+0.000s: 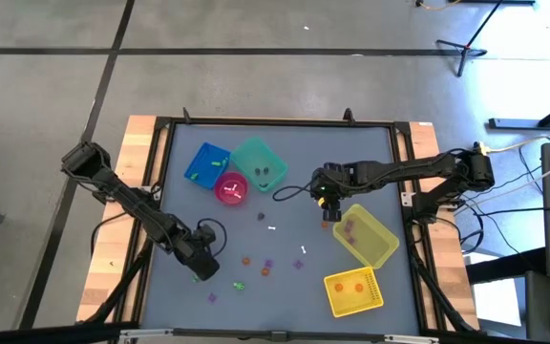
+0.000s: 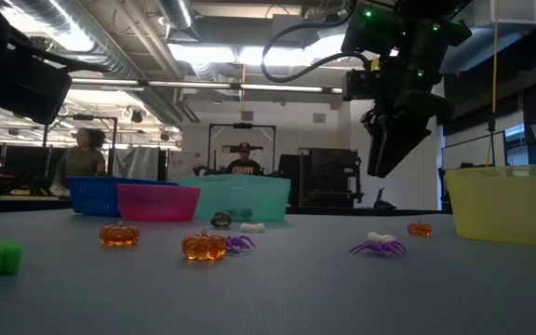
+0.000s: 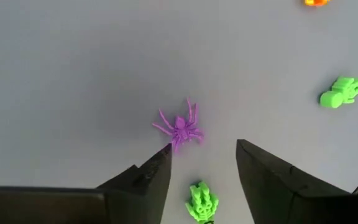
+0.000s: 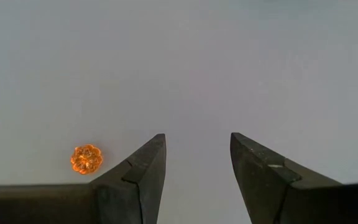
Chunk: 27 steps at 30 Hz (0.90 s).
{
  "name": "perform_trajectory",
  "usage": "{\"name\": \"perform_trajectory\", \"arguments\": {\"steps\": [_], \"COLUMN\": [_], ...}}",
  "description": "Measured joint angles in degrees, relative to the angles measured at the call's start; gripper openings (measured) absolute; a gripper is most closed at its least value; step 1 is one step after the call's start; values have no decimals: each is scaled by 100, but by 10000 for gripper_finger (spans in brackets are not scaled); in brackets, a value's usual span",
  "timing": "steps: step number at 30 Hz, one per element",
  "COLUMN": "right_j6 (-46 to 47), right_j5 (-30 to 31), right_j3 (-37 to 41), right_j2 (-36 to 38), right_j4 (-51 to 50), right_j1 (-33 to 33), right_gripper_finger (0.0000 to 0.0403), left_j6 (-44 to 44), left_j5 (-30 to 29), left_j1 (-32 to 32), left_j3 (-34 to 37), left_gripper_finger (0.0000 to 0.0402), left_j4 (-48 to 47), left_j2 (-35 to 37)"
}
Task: Sort Halloween decoration
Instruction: Put the purple spider toy into the yellow bin
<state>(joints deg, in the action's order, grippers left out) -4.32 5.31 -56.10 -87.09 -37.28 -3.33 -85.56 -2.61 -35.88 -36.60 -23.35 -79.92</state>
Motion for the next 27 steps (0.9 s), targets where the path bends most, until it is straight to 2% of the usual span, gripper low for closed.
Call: {"name": "perform_trajectory", "arguments": {"steps": [6,12,27], "right_j6": [0,0,0], "right_j5": [-1,1,1], "right_j3": [0,0,0], "right_j2": [0,0,0], "right_j4": [-2,0,13], "right_j1": [0,0,0], "right_gripper_finger": [179,179,179], "left_j6": [-2,-2,-140], "left_j5": [-284,-277,-28], "left_j1": [2,2,7], "left_j3": [0,0,-31], "left_gripper_finger": [171,169,169], "left_j4": [58,59,97], "left_j2": [0,-4,-560]}}
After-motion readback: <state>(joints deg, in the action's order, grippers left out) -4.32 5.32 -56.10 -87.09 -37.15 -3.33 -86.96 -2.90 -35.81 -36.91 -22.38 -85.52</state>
